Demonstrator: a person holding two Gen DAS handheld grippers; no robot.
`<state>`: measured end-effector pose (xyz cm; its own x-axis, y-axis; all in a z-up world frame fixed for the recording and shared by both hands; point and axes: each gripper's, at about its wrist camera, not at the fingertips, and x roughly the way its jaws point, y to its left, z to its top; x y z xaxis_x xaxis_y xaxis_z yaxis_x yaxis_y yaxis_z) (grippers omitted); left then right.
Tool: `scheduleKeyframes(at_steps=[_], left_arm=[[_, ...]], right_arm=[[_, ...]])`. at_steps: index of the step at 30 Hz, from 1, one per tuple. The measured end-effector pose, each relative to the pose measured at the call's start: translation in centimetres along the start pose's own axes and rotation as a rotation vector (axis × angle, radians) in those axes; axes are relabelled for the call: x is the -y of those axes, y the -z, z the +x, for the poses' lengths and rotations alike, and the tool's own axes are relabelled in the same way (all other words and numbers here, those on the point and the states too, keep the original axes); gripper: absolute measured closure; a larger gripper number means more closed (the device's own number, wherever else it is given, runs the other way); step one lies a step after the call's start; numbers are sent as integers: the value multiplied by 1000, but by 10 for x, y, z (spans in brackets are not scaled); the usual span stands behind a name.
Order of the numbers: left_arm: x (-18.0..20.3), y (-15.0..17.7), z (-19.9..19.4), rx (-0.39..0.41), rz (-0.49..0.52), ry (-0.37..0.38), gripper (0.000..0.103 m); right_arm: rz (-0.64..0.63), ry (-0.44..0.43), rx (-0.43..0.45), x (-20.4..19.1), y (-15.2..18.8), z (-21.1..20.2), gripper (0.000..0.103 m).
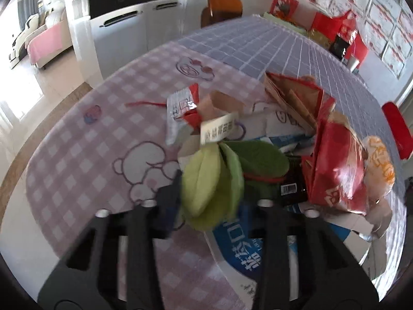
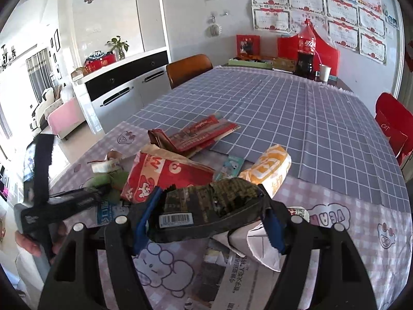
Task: Collect trash
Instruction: 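Grasp the green vegetable scrap with the left tool while the right tool grasps the milk carton, then carry the green vegetable scrap with the left tool and drop it into the blue wastebasket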
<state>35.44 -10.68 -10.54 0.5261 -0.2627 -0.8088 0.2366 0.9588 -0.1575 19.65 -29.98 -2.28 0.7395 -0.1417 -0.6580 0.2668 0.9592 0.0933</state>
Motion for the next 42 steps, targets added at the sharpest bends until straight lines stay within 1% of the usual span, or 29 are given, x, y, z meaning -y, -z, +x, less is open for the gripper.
scheduleKeyframes(at_steps=[1,6,11,12,16,22,26,31,35,38,39,40,42], left_arm=[[-2,0,-4,5,-5,0,78],[-23,5,-36,60,-41,-11,82],[-40,12,-70,133,-71,-32,85],[-43,14,-77,149,-76,-38,88],[-56,22,-106,207,-87,-59,89],[-86,37,-146,280,-146,-104,89],[-109,50,-169,317,-172,-134,89],[-140,66,-189,339,-209,-184,89],[-177,85,-198,325,-264,-235,89],[-205,99,-199,296,-313,-278,89],[-215,104,-199,285,-329,-287,89],[-224,109,-198,274,-339,-298,89],[-235,117,-193,246,-354,-322,89]], right_arm=[[-1,1,-1,0,0,0,32],[4,-12,22,1,2,-9,32],[-2,-35,48,-9,4,-24,32],[-4,-41,54,-11,5,-27,32],[-29,-78,90,-28,6,-44,32],[-66,-141,113,-60,5,-57,32],[-105,-203,103,-92,6,-58,32],[-170,-291,95,-140,7,-58,32],[-226,-383,58,-189,14,-51,32],[-288,-440,47,-230,24,-49,32],[-303,-459,48,-241,26,-48,36],[-330,-483,41,-257,30,-44,42],[-366,-478,15,-279,34,-32,49]])
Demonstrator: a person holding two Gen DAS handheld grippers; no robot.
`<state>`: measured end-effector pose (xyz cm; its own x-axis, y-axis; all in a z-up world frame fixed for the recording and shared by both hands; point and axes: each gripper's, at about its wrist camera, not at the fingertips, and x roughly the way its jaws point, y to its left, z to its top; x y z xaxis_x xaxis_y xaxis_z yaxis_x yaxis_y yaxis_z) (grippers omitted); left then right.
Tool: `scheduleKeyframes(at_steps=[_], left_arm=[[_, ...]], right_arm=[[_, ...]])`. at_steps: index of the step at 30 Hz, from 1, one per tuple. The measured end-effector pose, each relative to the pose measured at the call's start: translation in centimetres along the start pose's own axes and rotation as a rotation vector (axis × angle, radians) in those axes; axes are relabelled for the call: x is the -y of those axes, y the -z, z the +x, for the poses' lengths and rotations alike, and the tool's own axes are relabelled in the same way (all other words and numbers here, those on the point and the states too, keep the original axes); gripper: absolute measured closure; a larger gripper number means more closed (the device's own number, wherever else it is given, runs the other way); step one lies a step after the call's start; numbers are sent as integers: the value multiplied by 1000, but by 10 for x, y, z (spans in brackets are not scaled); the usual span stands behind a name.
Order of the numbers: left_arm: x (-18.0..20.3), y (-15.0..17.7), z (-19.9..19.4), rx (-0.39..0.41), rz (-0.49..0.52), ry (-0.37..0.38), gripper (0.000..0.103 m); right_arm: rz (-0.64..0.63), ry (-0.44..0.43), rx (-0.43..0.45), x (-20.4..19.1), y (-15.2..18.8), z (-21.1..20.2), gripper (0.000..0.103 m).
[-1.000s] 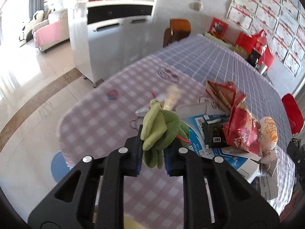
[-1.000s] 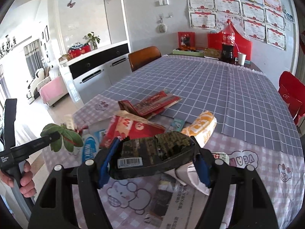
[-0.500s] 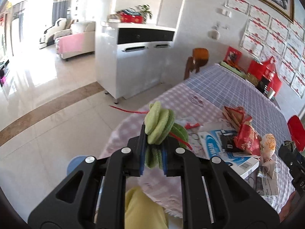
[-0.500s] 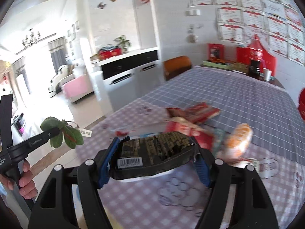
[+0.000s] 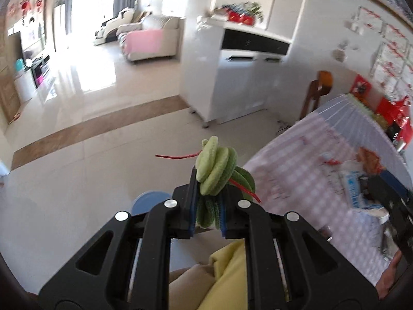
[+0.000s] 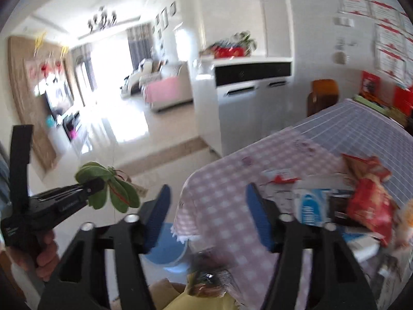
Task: Collect trash
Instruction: 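Carry the green vegetable scrap with the left tool and drop it into the blue wastebasket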
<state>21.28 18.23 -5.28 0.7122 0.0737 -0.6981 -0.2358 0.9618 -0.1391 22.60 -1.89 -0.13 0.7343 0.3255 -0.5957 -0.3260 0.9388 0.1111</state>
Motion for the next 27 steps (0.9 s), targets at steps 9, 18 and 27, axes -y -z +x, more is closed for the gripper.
scheduleKeyframes(at_steps=[9,18,27], left_arm=[[-65,30,50,-145,-87,-109,89],[-108,47,98,-280,-144,-148,71],[-118,45,103,-268,-148,-200,44]], right_arm=[[-4,-2,-124,-18,10,49,37],[-39,-24,-173,-36,12,65,34],[-41,-27,-185,-37,13,70,34]])
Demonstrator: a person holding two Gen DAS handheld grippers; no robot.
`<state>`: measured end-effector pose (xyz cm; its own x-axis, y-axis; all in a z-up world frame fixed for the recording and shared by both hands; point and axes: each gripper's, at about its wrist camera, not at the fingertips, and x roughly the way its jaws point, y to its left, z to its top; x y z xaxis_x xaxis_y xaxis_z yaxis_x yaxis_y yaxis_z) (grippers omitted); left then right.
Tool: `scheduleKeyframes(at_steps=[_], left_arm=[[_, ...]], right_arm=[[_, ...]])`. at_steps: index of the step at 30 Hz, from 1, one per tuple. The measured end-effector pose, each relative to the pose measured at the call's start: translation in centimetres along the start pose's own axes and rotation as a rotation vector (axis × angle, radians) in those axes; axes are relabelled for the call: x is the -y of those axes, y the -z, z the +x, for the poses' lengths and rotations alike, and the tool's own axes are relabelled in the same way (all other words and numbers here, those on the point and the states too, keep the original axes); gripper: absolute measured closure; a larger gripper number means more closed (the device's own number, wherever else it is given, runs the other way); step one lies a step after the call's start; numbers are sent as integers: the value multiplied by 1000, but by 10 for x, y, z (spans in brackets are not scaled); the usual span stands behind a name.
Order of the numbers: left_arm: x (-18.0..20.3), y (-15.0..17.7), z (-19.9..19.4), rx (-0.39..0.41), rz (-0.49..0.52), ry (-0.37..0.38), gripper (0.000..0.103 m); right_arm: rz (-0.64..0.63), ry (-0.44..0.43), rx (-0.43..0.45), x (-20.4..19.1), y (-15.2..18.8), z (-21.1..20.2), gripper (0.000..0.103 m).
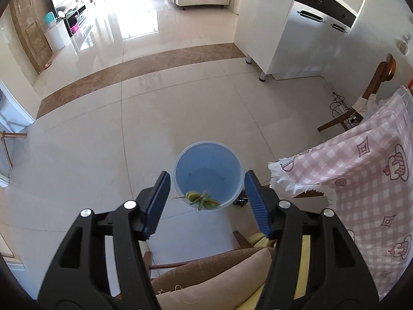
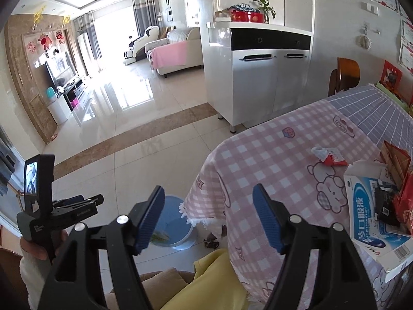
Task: Collect trash
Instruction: 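Carry the green vegetable scrap with the left tool and drop it into the blue wastebasket, then lift the milk carton with the right tool while the left tool returns to the table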
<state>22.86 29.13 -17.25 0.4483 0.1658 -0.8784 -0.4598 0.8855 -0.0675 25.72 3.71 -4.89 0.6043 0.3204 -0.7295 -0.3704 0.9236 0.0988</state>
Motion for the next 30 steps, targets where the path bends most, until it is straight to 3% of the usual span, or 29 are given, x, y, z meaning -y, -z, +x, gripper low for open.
scheduleKeyframes(at_steps=[9,15,21,30], left_arm=[[39,4,-38,69,75,56,43],[93,13,-73,145,182,126,33],[150,26,-98,164,289,232,27],[220,46,-115,167,399,315,21]], right_arm=[[38,3,26,21,7,-20,32],[105,45,84,56,16,-52,27],[183,111,128,100,31,-84,21],[322,233,155,160,58,-116,13]])
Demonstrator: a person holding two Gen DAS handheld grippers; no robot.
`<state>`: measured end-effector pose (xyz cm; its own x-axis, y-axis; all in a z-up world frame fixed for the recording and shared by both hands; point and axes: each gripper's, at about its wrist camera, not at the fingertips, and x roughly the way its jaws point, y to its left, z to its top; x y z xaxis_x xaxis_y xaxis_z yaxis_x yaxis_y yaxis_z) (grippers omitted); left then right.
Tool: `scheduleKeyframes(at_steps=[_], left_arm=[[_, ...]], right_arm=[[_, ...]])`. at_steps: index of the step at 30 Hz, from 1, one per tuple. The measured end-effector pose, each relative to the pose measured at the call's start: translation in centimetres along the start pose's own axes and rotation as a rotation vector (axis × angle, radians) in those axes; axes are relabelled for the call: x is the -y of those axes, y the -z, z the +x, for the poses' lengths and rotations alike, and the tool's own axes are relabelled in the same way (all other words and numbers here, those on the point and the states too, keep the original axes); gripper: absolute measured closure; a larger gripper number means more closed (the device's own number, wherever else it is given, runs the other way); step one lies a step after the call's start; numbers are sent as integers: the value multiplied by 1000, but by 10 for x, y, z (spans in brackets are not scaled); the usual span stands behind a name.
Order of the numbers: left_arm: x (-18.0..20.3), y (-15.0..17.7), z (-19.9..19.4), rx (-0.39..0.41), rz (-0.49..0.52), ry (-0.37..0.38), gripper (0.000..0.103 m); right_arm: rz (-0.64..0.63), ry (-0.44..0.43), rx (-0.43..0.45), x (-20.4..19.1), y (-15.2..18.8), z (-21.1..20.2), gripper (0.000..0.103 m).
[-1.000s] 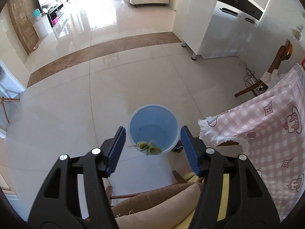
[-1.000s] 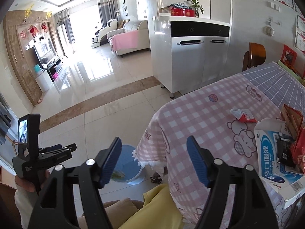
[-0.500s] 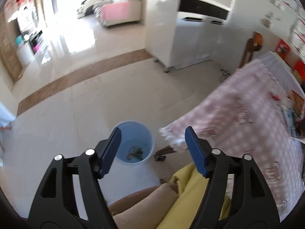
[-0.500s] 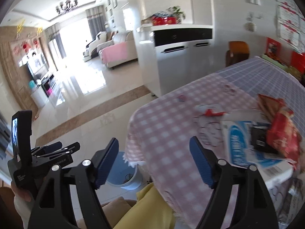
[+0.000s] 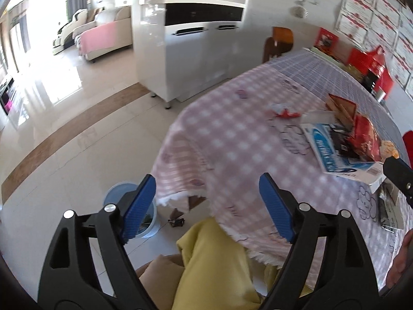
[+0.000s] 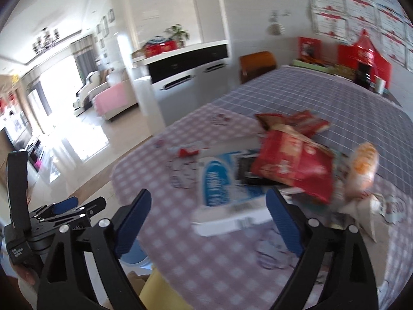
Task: Collect trash
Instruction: 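Lift the milk carton with the right tool while the left tool returns to the table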
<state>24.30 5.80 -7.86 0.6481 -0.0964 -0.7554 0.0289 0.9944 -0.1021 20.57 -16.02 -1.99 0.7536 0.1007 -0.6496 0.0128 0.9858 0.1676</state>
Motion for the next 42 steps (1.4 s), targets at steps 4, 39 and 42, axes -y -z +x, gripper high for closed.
scheduleKeyframes(at_steps=[4,39,42], left_arm=[[19,-2,3,-8,30,35,21],[48,-25,13,8,106,62,18],[62,-41,28,6,133,86,15]], right_arm=[[53,29,-26,22,5,2,11],[304,95,184,84,-20,-56,100],[333,136,204,101,-22,-63,100]])
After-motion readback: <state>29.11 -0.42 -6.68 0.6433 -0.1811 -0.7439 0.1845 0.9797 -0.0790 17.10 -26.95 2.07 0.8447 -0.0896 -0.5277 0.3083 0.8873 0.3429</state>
